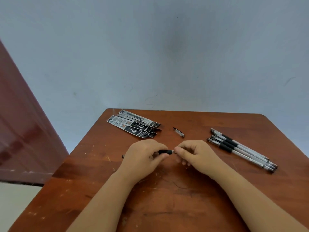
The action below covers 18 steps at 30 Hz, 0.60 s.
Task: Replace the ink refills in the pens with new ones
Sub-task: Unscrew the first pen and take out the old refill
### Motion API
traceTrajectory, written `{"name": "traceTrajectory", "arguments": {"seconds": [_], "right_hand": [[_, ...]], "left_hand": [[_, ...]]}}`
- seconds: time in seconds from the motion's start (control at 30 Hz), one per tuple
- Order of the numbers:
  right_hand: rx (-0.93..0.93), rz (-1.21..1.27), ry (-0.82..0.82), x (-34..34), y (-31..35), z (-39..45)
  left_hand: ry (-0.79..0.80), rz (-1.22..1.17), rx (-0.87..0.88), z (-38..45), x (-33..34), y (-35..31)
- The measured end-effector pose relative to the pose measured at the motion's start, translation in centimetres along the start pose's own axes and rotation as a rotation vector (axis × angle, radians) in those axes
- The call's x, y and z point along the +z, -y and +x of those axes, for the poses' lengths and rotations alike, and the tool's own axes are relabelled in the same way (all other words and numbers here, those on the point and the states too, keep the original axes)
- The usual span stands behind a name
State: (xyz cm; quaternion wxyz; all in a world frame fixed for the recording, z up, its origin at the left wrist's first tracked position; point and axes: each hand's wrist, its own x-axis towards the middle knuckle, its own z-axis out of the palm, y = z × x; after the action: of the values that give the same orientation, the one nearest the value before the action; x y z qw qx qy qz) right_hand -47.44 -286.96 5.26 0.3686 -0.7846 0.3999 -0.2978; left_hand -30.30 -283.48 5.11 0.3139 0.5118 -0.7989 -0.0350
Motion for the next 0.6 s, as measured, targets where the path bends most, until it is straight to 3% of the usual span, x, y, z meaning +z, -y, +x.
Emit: {"name": "traceTrajectory", "arguments": {"seconds": [0.17,0.6], "right_hand": [[-0.006,0.092,-0.015,0.1,-0.11,0.17],[-0.02,-0.013,-0.031,-0.08,0.19,-0.02]], "left_hand": [[0.012,-0.02,-0.033,0.12,-0.23,-0.03],[0.003,-0.047,-0.047,0.15,-0.35,-0.04]]}}
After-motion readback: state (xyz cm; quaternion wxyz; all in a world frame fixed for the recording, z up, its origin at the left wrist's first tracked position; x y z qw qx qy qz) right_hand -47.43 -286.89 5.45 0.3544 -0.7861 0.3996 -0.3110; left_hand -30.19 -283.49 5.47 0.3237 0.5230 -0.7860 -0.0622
